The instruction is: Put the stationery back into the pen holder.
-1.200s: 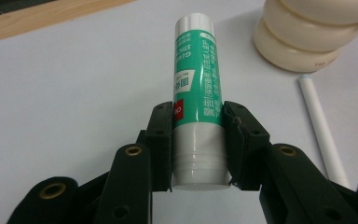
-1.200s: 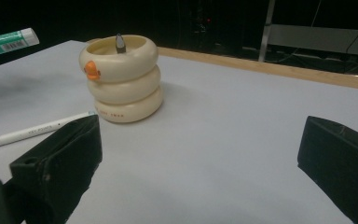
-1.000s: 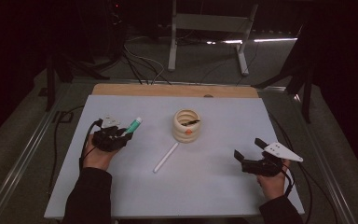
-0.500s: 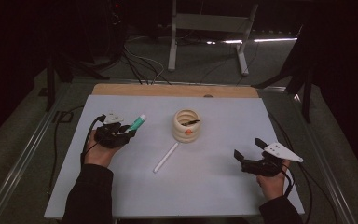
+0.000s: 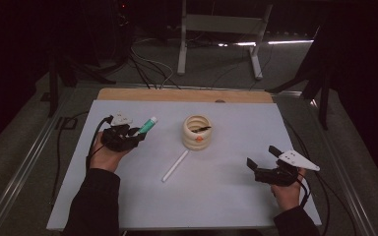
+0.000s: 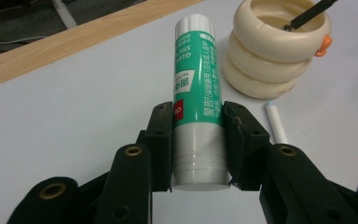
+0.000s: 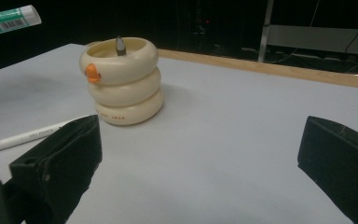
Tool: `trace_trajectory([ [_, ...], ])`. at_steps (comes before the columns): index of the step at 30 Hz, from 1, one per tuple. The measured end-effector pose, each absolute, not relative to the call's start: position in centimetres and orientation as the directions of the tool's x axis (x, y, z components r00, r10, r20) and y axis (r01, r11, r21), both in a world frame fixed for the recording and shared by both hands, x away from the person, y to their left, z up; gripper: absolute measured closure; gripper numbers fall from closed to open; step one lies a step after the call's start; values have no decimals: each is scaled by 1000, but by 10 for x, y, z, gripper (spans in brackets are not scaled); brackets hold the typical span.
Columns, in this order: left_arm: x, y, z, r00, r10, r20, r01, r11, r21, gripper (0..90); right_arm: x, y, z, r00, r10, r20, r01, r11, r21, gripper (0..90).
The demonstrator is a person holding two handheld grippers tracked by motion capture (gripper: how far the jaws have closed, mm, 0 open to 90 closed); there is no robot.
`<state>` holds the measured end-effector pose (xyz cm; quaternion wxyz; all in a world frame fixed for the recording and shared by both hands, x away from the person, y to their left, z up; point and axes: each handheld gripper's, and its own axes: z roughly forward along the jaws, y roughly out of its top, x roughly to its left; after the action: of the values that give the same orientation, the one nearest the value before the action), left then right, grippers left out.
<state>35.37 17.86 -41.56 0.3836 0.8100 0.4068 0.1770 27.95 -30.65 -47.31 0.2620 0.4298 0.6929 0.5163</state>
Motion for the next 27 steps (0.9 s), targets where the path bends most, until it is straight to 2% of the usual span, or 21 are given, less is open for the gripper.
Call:
trace_trajectory([
  [27, 367, 157, -402, 657, 754, -13, 497, -421, 759, 659, 280, -306, -473, -496, 864, 85, 328, 95, 940, 1],
])
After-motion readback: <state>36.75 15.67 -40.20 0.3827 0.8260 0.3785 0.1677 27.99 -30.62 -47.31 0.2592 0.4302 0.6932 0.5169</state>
